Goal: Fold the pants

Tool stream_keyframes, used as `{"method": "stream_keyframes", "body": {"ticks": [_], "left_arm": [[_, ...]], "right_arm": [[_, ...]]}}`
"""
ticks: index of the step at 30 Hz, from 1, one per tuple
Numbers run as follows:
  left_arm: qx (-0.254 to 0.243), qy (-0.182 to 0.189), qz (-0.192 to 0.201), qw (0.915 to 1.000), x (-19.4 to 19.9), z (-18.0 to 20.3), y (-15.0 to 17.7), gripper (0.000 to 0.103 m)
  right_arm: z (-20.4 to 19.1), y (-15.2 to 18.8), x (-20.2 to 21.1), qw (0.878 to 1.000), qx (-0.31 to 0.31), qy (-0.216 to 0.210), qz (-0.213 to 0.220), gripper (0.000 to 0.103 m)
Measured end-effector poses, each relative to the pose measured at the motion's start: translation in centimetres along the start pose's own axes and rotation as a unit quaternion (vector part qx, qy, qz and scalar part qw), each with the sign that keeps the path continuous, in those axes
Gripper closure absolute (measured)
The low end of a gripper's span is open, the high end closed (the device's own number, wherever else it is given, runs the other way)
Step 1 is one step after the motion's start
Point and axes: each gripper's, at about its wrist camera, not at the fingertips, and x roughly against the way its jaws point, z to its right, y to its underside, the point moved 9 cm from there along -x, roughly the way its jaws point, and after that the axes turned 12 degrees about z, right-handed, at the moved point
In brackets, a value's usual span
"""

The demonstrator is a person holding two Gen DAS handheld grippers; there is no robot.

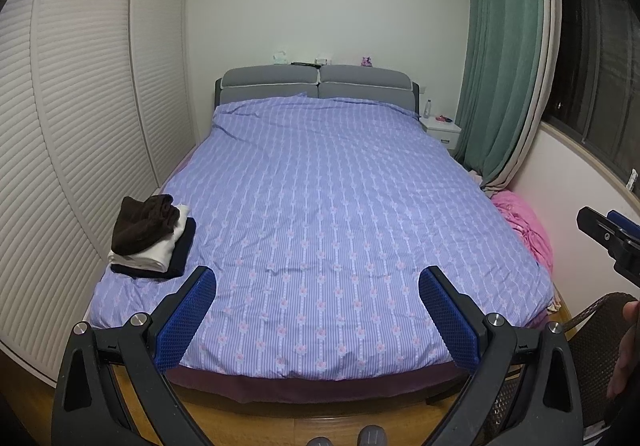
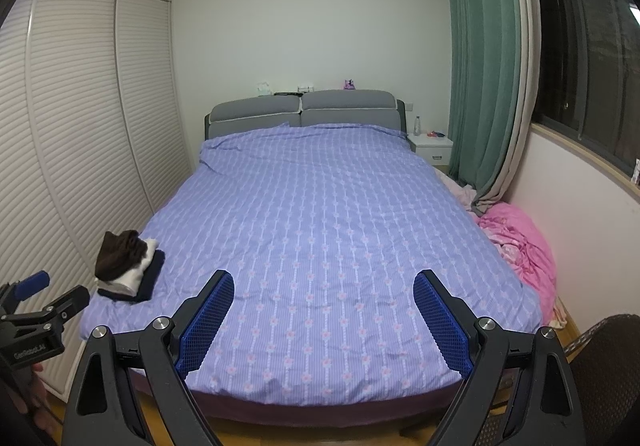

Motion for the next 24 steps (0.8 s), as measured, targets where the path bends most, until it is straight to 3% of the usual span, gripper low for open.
{"method": "stream_keyframes", "body": {"ticks": [24], "left_arm": [[-0.006,0.003,0.006,1.0,-0.5,0.34,-0.59,0.0]], "right_arm": [[0.16,-0.25,-0.75,1.0,-0.001,-0.002,0.001,0.011]]}}
